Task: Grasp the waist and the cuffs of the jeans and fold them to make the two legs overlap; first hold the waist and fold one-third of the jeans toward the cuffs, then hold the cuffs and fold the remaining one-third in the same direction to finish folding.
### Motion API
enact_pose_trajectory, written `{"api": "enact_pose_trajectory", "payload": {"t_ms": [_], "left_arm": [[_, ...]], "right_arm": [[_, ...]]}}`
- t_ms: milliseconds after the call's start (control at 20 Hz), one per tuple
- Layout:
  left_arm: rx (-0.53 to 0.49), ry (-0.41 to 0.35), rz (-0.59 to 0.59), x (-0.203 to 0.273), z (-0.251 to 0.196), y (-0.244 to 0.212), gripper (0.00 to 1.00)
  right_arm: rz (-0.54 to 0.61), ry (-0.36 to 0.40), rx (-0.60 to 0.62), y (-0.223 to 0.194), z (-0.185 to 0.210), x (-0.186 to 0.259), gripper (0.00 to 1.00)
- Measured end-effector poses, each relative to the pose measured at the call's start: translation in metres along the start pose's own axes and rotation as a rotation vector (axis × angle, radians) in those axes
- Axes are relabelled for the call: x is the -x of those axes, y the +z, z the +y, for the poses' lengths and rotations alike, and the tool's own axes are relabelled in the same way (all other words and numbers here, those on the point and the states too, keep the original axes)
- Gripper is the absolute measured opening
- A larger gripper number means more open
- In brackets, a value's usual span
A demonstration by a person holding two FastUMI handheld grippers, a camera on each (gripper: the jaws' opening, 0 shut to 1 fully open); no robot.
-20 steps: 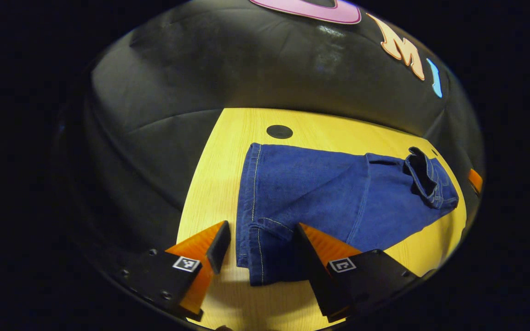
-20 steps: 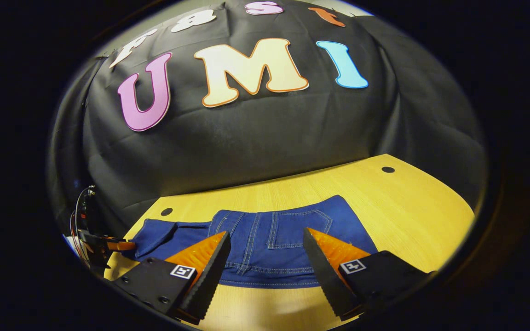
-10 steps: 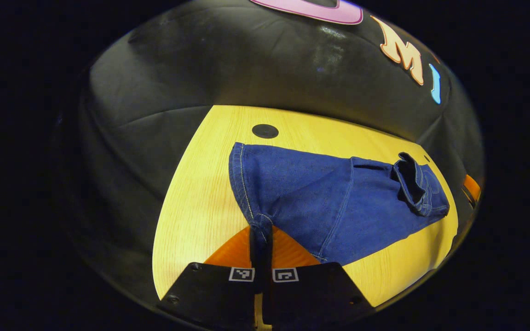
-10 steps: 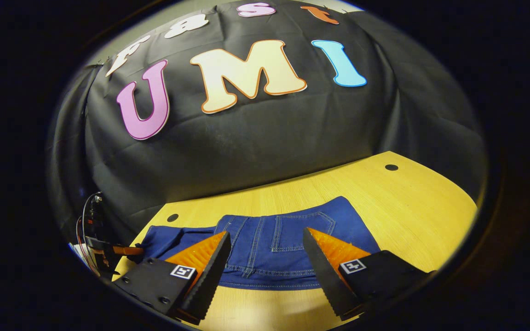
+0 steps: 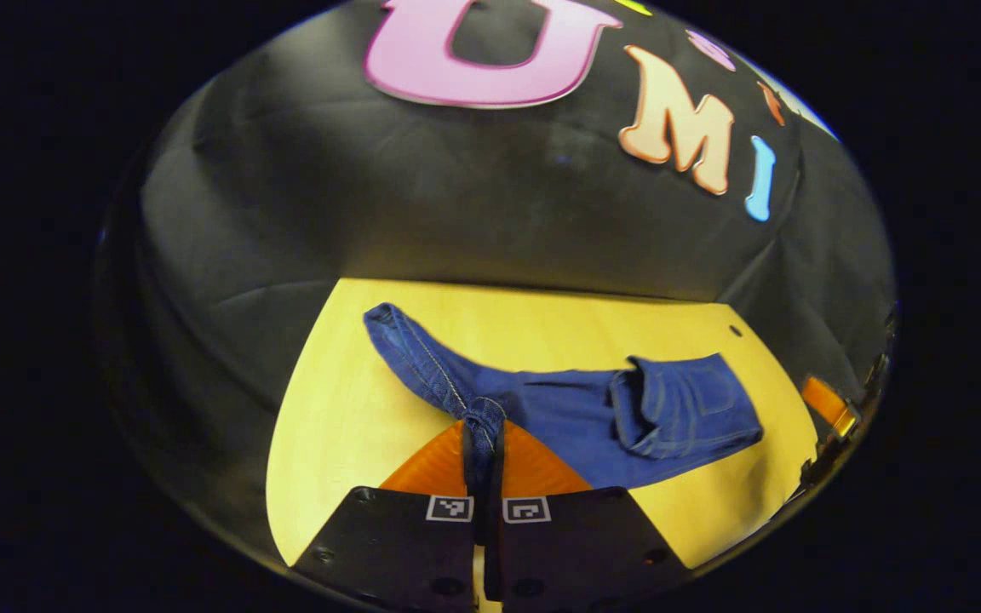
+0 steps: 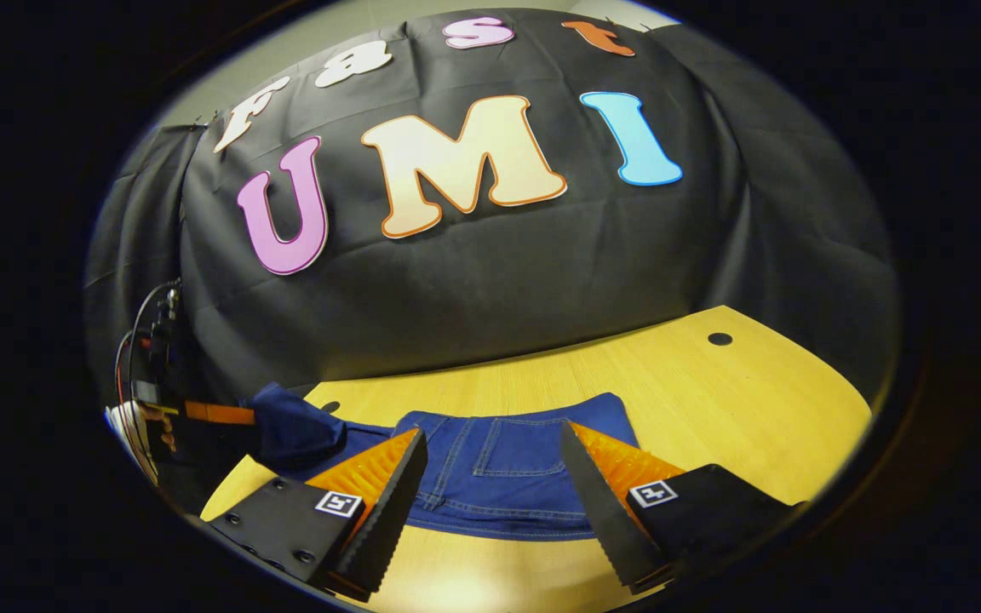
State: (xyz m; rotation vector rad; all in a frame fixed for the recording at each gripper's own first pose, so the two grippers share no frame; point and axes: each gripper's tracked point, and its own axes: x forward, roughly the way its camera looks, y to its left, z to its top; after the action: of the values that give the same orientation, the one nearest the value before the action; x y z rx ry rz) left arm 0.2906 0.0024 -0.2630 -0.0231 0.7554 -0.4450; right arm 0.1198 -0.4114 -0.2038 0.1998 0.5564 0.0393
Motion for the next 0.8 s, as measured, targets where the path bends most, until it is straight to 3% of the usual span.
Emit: {"api": "enact_pose_trajectory", "payload": {"t_ms": [50, 150, 200, 250, 400, 800], "left_arm": [[-0.012, -0.009, -0.016, 0.002, -0.018, 0.007, 0.00], [-0.032, -0.025, -0.031, -0.003, -0.051, 0.019, 0.00], [-0.037, -0.029, -0.032, -0.006, -0.067, 0.023, 0.00], [-0.039, -0.040, -0.039, -0.008, -0.083, 0.027, 0.00], [-0.025, -0.060, -0.056, -0.017, -0.127, 0.036, 0.00], [-0.050, -0.147, -0.053, -0.059, -0.240, 0.034, 0.00]], "right_arm": [[-0.002, 0.008, -0.002, 0.005, -0.006, 0.004, 0.98], [-0.007, 0.017, 0.007, 0.013, -0.020, 0.012, 0.98], [-0.009, 0.019, 0.014, 0.016, -0.028, 0.017, 0.93], [-0.011, 0.020, 0.018, 0.020, -0.036, 0.020, 0.98], [-0.010, 0.014, 0.019, 0.026, -0.064, 0.032, 0.98], [-0.028, -0.062, 0.029, 0.042, -0.147, 0.067, 0.98]]}}
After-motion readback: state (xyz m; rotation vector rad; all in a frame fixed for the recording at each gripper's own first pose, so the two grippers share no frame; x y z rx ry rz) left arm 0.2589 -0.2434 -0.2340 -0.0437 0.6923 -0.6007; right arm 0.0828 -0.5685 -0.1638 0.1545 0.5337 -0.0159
